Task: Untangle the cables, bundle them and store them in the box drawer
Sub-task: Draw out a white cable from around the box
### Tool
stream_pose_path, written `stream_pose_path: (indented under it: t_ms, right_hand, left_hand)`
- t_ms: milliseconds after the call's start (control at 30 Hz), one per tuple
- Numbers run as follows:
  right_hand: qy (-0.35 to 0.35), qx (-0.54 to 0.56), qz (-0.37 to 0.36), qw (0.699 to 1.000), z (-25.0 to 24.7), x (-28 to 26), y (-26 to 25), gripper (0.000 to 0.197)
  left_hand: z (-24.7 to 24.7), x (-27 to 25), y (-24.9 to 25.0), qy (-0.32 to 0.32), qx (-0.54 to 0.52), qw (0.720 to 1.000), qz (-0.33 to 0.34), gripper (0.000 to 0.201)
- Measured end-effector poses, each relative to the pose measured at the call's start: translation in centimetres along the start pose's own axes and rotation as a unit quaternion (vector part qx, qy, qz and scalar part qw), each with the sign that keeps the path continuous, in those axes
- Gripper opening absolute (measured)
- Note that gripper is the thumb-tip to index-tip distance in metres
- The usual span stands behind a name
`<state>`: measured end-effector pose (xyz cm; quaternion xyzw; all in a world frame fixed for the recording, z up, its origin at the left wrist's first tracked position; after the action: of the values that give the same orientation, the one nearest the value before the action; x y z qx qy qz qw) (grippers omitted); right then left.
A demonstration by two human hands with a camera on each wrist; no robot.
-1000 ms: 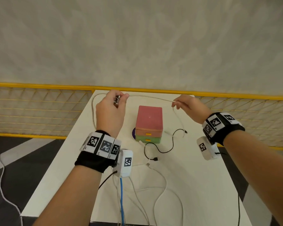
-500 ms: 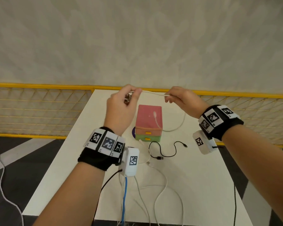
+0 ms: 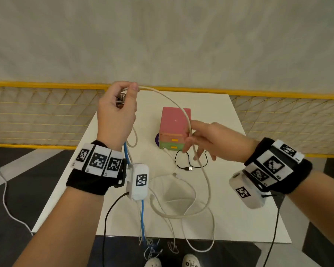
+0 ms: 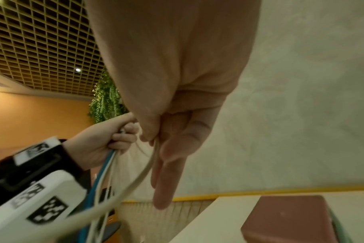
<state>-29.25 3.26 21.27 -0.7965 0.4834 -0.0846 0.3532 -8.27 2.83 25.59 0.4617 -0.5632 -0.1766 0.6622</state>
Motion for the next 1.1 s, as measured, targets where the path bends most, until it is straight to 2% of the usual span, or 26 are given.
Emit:
stream_pose_path:
  t_ms: [100, 200, 300, 367, 400, 467, 533, 567, 633, 700, 767, 833, 867, 933, 1033, 1100]
  right_hand:
    - [-0.078, 0.019, 0.017, 0.997, 3.9, -1.3, -0.4, 0.011]
    - [-0.183, -0.027, 0.021, 0.982, 9.8, -2.9, 0.0, 0.013]
    - [-0.297, -0.139, -0.009, 0.945, 15.5, -5.4, 0.6, 0.030]
    - [-0.337, -0.232, -0.017, 0.912, 17.3, -6.5, 1.6, 0.046]
    - [-0.342, -0.259, -0.009, 0.903, 17.4, -6.6, 2.3, 0.045]
    - [-0.324, -0.275, 0.021, 0.905, 16.3, -5.6, 3.6, 0.028]
    - [-0.276, -0.299, 0.064, 0.911, 14.5, -3.8, 4.9, 0.019]
    - [-0.229, -0.316, 0.073, 0.918, 13.3, -2.8, 5.2, 0.019]
    - [-0.114, -0.295, 0.057, 0.947, 10.9, -0.9, 4.3, 0.021]
    - [-0.046, -0.158, 0.012, 0.986, 9.8, 0.2, 2.1, 0.024]
    - [-0.085, 0.022, -0.029, 0.996, 10.6, 0.6, -0.6, 0.028]
    - [-0.143, 0.151, -0.028, 0.978, 12.0, 0.9, -2.4, 0.033]
    - [-0.154, 0.179, -0.018, 0.972, 12.8, 1.3, -2.4, 0.037]
    - [-0.160, 0.159, -0.019, 0.974, 14.1, 1.7, -2.2, 0.033]
    - [-0.175, 0.057, -0.055, 0.981, 17.3, 1.5, -1.1, 0.026]
    - [-0.182, 0.011, -0.053, 0.982, 19.6, 1.4, 0.4, 0.023]
  left_hand:
    - [0.8, -1.5, -0.2, -0.071, 0.003, 0.997, -0.017, 0.013]
    - [1.1, -3.4, -0.4, -0.140, -0.002, 0.990, -0.034, 0.021]
    - [0.9, -5.0, -0.2, -0.191, 0.002, 0.981, -0.040, 0.021]
    - [0.7, -5.8, 0.3, -0.217, 0.005, 0.976, -0.036, 0.018]
    - [0.7, -6.1, 0.5, -0.229, 0.004, 0.973, -0.033, 0.017]
    - [0.8, -6.9, 1.0, -0.252, -0.008, 0.967, -0.032, 0.020]
    - [1.0, -7.6, 1.2, -0.269, -0.019, 0.962, -0.037, 0.020]
    - [1.1, -7.9, 1.2, -0.275, -0.023, 0.960, -0.041, 0.019]
    - [1.7, -8.5, 0.9, -0.278, -0.033, 0.959, -0.052, 0.017]
    - [2.4, -9.0, 0.3, -0.269, -0.044, 0.960, -0.063, 0.017]
    - [3.1, -9.3, -0.4, -0.247, -0.053, 0.965, -0.074, 0.019]
    - [3.5, -9.3, -1.0, -0.216, -0.060, 0.971, -0.085, 0.021]
    - [3.6, -9.1, -1.3, -0.199, -0.063, 0.974, -0.091, 0.021]
    - [3.6, -8.5, -1.7, -0.168, -0.075, 0.978, -0.102, 0.022]
    - [3.5, -7.3, -1.9, -0.138, -0.084, 0.981, -0.108, 0.022]
    - [3.2, -6.5, -1.8, -0.123, -0.090, 0.983, -0.101, 0.023]
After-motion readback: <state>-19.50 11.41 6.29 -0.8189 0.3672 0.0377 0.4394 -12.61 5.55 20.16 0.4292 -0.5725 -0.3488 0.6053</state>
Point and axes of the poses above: each hand's wrist, its own x-axis towards the middle knuckle, its own z-axis out of the palm, y = z × x, the point moved 8 cm from there along x, towards the middle knuckle, and after that the axes turned 11 degrees about z, right-handed, at the moved point
